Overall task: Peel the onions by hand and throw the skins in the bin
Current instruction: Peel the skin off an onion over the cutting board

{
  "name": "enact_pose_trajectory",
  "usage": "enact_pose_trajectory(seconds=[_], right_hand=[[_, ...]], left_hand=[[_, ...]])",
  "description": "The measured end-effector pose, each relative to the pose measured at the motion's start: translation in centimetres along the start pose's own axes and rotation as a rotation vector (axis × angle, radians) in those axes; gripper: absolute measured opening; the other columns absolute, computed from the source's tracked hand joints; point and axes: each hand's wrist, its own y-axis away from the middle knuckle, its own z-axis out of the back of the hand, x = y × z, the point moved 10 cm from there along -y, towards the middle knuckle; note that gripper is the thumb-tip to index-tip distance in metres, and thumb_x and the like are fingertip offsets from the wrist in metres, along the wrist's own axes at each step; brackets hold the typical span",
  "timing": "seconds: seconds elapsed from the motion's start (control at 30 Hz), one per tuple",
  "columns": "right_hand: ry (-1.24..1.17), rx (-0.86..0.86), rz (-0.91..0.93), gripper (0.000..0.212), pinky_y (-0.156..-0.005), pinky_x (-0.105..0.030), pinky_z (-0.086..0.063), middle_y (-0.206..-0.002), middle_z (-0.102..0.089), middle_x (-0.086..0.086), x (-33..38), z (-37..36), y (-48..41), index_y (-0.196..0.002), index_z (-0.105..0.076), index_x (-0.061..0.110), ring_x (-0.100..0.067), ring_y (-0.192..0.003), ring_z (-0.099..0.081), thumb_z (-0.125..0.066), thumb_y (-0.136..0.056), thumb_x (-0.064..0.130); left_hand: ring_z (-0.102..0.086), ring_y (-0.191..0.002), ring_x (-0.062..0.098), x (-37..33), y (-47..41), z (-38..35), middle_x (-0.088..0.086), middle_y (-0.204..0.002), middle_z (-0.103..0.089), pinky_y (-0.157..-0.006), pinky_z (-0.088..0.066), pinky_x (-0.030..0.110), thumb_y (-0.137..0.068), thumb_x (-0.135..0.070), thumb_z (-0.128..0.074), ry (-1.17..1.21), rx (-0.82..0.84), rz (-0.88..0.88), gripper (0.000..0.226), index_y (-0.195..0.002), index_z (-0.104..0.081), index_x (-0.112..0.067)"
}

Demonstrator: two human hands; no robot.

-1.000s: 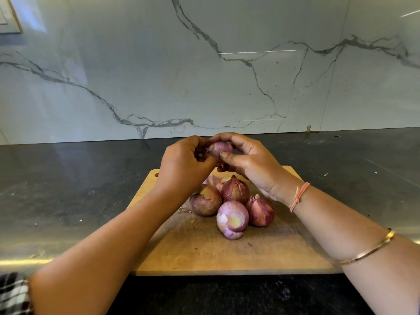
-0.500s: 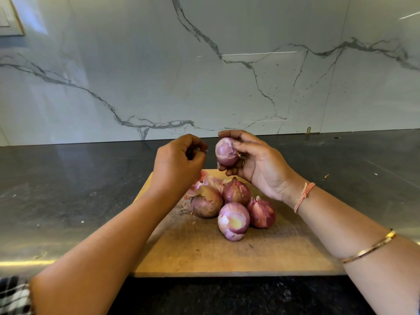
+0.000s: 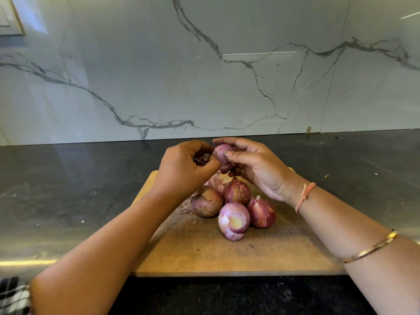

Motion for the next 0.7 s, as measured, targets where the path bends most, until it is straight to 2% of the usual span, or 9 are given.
enact_pose_trajectory(seconds=[0.1, 0.23, 0.3, 0.4, 0.53, 0.7], right_hand=[[0.005, 0.013, 0.010, 0.026, -0.080, -0.031, -0.049, -0.106, -0.064, -0.013, 0.0, -0.3, 0.0, -0.109, -0.063, 0.012, -0.022, -0.093, -0.060, -0.049, -0.092, -0.002], [-0.056, 0.058, 0.011, 0.027, -0.075, -0.025, -0.052, -0.099, -0.065, -0.008, 0.2, -0.9, 0.1, -0.104, -0.062, 0.012, -0.016, -0.086, -0.063, -0.045, -0.092, -0.005], [-0.103, 0.071, 0.004, 0.029, -0.073, -0.022, -0.052, -0.096, -0.066, -0.006, 0.3, -1.1, 0.1, -0.104, -0.062, 0.011, -0.013, -0.082, -0.064, -0.043, -0.092, -0.007], [-0.122, 0.072, -0.016, 0.030, -0.072, -0.024, -0.051, -0.099, -0.066, -0.008, -0.1, -1.0, 0.0, -0.107, -0.062, 0.011, -0.013, -0.082, -0.064, -0.042, -0.093, -0.006], [-0.152, 0.027, -0.059, 0.028, -0.065, -0.021, -0.051, -0.103, -0.061, -0.010, -0.7, -0.7, -0.2, -0.112, -0.058, 0.015, -0.013, -0.077, -0.062, -0.038, -0.098, 0.001], [0.018, -0.053, -0.019, 0.026, -0.059, -0.024, -0.050, -0.098, -0.063, -0.009, -0.6, 0.5, -0.4, -0.110, -0.059, 0.027, -0.018, -0.067, -0.064, -0.038, -0.102, 0.013]], left_hand=[[-0.062, -0.070, 0.008, -0.1, -0.1, 0.2, -0.010, -0.073, -0.067, -0.063, -0.051, 0.022, -0.079, -0.023, -0.067, -0.035, -0.020, -0.016, 0.012, -0.090, -0.072, -0.019], [-0.057, -0.060, 0.012, 0.2, -0.3, 0.6, -0.005, -0.066, -0.064, -0.060, -0.046, 0.024, -0.081, -0.013, -0.065, -0.057, -0.060, -0.013, 0.008, -0.084, -0.071, -0.018], [-0.057, -0.063, 0.015, 0.4, -0.4, 0.9, -0.002, -0.065, -0.065, -0.060, -0.046, 0.026, -0.081, -0.010, -0.064, -0.036, -0.082, -0.004, 0.011, -0.079, -0.068, -0.020], [-0.059, -0.067, 0.018, 0.4, -0.4, 0.9, 0.004, -0.068, -0.067, -0.064, -0.049, 0.033, -0.081, -0.009, -0.064, -0.022, -0.095, -0.009, 0.010, -0.082, -0.072, -0.015], [-0.061, -0.066, 0.017, 0.4, -0.2, 0.8, 0.001, -0.070, -0.069, -0.065, -0.052, 0.035, -0.085, -0.009, -0.063, 0.016, -0.100, -0.026, 0.012, -0.086, -0.072, -0.016], [-0.067, -0.075, 0.015, 0.2, -0.1, 0.5, -0.002, -0.080, -0.072, -0.074, -0.056, 0.036, -0.086, -0.011, -0.065, 0.075, -0.094, -0.036, 0.012, -0.091, -0.074, -0.016]])
